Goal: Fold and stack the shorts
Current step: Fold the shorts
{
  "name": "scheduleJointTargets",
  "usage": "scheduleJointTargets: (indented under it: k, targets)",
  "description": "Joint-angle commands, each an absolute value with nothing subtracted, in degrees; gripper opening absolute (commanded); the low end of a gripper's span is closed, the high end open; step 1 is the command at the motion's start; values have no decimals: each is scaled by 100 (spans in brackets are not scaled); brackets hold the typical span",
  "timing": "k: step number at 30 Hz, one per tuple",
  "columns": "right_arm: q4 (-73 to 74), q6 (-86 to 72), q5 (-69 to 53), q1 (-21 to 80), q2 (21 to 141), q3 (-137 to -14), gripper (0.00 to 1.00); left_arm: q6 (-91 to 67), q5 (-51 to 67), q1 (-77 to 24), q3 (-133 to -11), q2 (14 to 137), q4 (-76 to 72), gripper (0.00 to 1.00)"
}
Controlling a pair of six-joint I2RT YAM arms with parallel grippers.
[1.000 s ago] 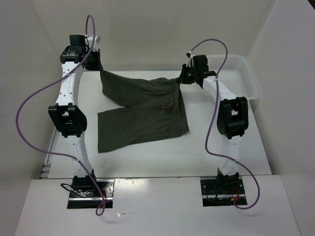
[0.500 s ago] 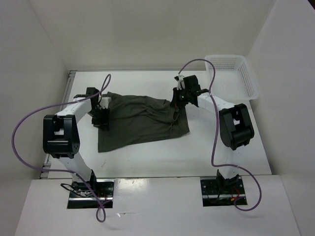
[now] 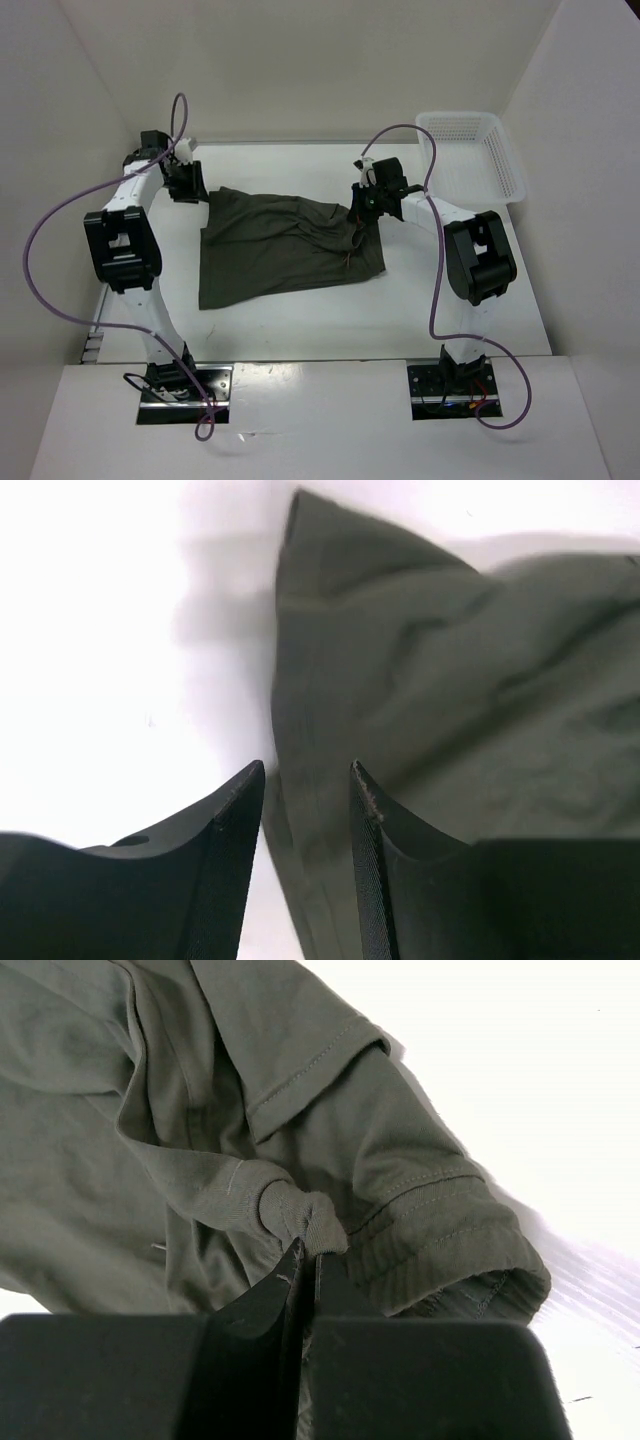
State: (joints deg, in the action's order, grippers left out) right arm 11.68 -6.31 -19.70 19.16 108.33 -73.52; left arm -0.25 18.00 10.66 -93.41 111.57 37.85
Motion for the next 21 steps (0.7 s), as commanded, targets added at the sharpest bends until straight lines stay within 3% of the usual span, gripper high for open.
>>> scheduleJointTargets:
  k: [1, 14, 16, 21]
  targets:
    - [1020, -501, -1934, 1978, 10617, -7365, 0, 0, 2302, 1055, -9903, 11987, 3841, 47]
    - [1195, -448, -1828, 1978, 10670, -7479, 0, 0, 2813, 1055, -10107, 12788, 3455, 48]
    - [1195, -448, -1828, 1978, 10670, -7532, 0, 0, 2813, 1055, -10047, 12788, 3402, 45]
    - [1248, -448, -1723, 1978, 10670, -7532, 0, 0, 2874, 1055, -9923, 12560, 3349, 22]
